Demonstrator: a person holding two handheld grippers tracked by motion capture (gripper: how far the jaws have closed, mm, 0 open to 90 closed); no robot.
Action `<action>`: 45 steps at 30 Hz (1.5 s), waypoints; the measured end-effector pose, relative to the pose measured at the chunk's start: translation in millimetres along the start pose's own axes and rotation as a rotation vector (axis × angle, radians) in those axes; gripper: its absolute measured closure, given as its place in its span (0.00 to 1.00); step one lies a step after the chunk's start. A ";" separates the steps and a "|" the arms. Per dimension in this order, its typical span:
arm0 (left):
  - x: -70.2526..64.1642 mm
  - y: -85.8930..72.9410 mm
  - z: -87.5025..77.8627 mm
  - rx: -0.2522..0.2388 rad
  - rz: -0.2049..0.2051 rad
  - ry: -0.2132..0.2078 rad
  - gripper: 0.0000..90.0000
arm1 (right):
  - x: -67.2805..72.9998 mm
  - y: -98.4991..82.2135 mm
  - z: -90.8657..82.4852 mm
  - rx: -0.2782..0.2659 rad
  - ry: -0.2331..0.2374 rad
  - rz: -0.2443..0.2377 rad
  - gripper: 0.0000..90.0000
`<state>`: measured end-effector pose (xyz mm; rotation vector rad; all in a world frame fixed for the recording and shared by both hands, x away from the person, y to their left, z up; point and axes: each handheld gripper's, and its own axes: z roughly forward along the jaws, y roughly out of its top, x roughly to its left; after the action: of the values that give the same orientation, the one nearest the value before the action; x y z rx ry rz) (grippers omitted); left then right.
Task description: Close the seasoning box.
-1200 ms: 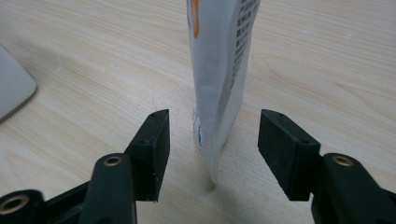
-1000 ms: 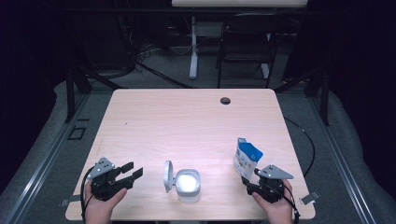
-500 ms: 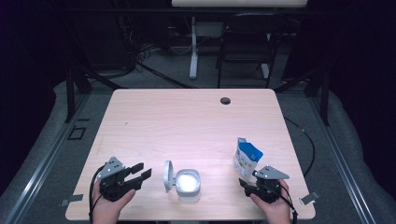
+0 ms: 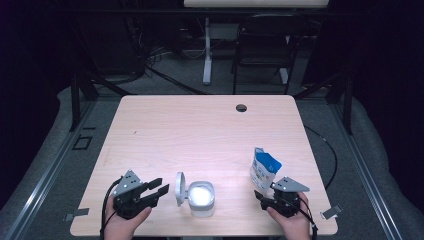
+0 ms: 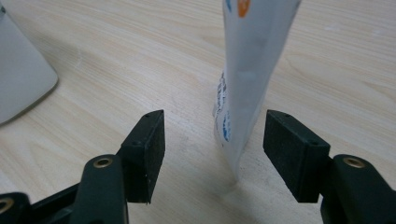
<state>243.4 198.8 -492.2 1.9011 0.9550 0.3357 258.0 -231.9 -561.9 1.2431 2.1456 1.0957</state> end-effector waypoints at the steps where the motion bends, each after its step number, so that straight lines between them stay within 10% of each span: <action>1: -1.2 0.6 -0.3 -0.001 0.005 -0.006 0.72 | 0.5 0.3 0.3 -0.003 0.004 -0.003 0.43; 24: -14.3 4.8 -1.1 -0.003 0.036 -0.045 1.00 | 1.8 3.9 0.1 -0.003 -0.003 0.008 0.42; 45: -23.5 7.5 4.0 0.000 0.043 -0.076 1.00 | 0.8 3.8 -1.3 -0.004 -0.010 0.012 0.42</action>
<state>233.8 177.1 -484.3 1.9227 0.8641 0.2865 258.7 -230.6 -558.0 1.2589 2.1306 1.0959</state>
